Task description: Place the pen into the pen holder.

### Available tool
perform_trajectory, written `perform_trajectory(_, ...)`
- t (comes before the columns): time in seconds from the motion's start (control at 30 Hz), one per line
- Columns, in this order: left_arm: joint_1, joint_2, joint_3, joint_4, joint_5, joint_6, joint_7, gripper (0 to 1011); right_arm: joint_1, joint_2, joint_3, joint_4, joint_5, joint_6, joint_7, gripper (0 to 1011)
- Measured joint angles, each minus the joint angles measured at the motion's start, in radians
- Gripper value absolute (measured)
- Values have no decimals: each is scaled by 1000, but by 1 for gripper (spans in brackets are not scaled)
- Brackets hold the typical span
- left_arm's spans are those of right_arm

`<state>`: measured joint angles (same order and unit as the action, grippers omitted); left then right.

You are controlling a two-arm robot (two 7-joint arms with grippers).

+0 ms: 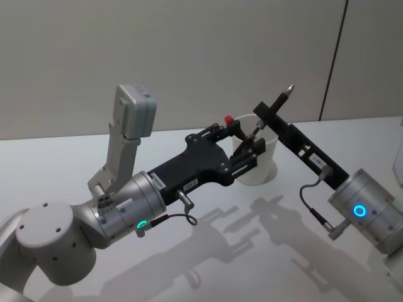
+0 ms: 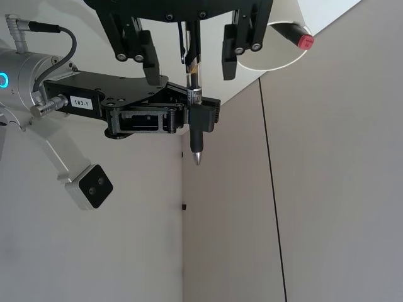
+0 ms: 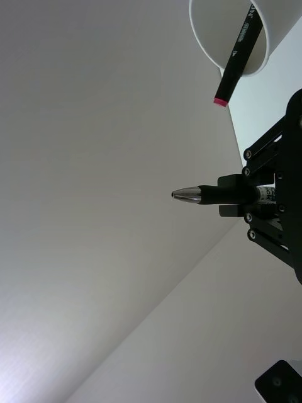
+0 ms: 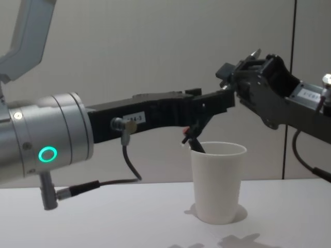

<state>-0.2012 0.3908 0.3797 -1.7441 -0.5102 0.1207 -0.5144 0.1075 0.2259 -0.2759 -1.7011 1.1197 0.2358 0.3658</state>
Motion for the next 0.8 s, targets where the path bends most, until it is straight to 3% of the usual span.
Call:
perform_trajectory(0.1,0,0,0,0,0,0,0,705,0,0,0,0,0,0,0,137)
perform_trajectory(0.47,0,0,0,1,0,1,0,996,12,5,1,4,-26,-8,4,137)
perform_trajectory(0.8,0,0,0,1,0,1,0,1001,55,19,13,26,-139,-61,26,137)
